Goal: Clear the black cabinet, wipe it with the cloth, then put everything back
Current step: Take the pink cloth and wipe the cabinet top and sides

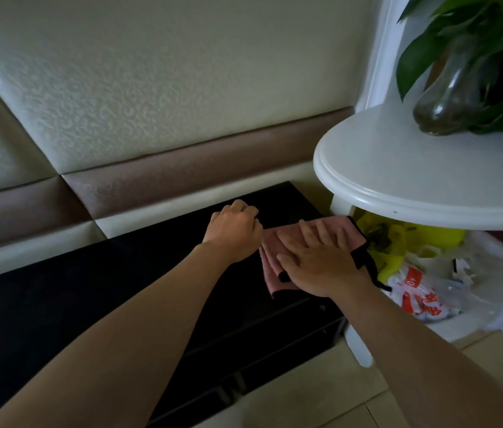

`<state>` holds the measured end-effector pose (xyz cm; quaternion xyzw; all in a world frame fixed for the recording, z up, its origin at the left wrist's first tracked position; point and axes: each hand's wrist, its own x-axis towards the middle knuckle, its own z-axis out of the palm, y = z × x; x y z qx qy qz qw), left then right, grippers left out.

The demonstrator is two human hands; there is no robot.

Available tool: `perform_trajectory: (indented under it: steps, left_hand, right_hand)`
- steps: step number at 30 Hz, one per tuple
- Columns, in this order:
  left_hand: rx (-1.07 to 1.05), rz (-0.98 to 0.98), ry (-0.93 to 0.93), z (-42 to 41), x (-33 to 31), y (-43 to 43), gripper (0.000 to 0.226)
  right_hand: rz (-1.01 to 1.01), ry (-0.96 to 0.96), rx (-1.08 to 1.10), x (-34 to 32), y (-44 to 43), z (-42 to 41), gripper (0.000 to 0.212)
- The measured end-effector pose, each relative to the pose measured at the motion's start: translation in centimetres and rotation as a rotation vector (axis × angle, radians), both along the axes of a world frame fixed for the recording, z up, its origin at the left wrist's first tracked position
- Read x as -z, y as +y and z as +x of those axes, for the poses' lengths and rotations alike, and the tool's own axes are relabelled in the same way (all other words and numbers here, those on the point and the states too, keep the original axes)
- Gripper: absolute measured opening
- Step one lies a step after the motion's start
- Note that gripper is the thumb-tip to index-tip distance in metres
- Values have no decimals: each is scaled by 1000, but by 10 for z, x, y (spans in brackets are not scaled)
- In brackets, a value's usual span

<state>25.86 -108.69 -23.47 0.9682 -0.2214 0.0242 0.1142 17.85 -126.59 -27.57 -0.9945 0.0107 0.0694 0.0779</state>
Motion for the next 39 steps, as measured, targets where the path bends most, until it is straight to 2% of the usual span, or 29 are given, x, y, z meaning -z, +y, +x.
perform_trajectory:
  steps: [4, 9, 15, 26, 34, 39]
  left_hand:
    - [-6, -25, -27, 22, 4, 12, 42]
    - [-1, -128, -73, 50, 3, 10, 54]
    - [10, -109, -122, 79, 2, 13, 51]
    - [8, -145, -147, 74, 15, 15, 54]
    - [-41, -132, -133, 33, -10, 30, 53]
    - [-39, -160, -115, 23, -14, 23, 38]
  right_hand:
    - [-2, -6, 10, 2, 6, 40, 61]
    - [-5, -8, 8, 4, 14, 89, 62]
    - [-12, -6, 8, 4, 18, 144, 63]
    - [-15, -31, -34, 5, 12, 173, 63]
    - [1, 9, -80, 0, 15, 113, 63]
    - [5, 7, -144, 2, 4, 37, 61]
